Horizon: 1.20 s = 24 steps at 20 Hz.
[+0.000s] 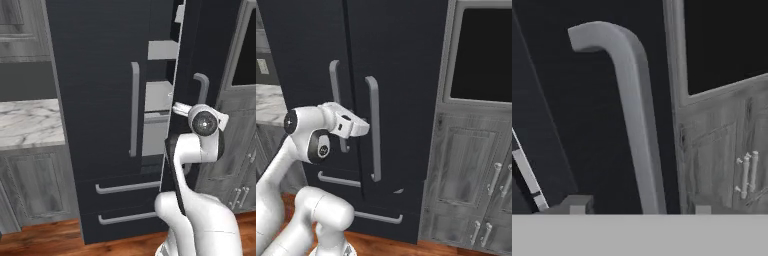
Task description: Take the lemon wedge from the fridge and place it on the plate with fish on the dining counter.
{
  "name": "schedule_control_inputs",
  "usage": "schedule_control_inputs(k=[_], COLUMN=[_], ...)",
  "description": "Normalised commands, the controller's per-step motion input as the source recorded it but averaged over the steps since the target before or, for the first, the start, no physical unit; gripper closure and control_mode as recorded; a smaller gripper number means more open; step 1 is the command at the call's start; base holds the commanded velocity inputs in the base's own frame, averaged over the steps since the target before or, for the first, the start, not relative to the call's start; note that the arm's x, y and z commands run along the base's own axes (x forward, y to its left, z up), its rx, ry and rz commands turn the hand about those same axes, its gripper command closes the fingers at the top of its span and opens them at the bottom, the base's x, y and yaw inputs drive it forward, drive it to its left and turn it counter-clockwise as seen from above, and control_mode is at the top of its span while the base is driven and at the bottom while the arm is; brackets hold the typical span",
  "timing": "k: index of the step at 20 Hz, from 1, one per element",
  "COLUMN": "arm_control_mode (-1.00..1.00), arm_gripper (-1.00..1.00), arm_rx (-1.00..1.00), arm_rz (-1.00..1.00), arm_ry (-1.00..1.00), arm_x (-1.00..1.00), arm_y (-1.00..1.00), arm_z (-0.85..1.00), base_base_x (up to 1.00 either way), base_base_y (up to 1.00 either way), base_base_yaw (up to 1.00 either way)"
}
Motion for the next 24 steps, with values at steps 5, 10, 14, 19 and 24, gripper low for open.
schedule_control_inputs(k=[5, 10, 14, 19, 24], arm_control_mode=[-1.0, -1.0, -1.0, -1.0, -1.0], arm_gripper=[-1.0, -1.0, -1.0, -1.0, -1.0], arm_rx=[0.0, -0.03, 0.0, 0.0, 0.04], arm_rz=[0.03, 0.06, -0.27, -0.44, -0.21], arm_ry=[0.0, 0.03, -0.2, -0.24, 0.0], arm_x=[-0.54, 0.14, 0.16, -0.77, 0.25], arm_y=[1.0, 1.0, 1.0, 0.81, -0.01], arm_z=[0.99, 0.62, 0.11, 0.04, -0.01], base_base_x=[0.0, 0.0, 0.0, 0.0, 0.0], base_base_y=[0.0, 0.0, 0.0, 0.0, 0.0], base_base_yaw=[0.0, 0.0, 0.0, 0.0, 0.0])
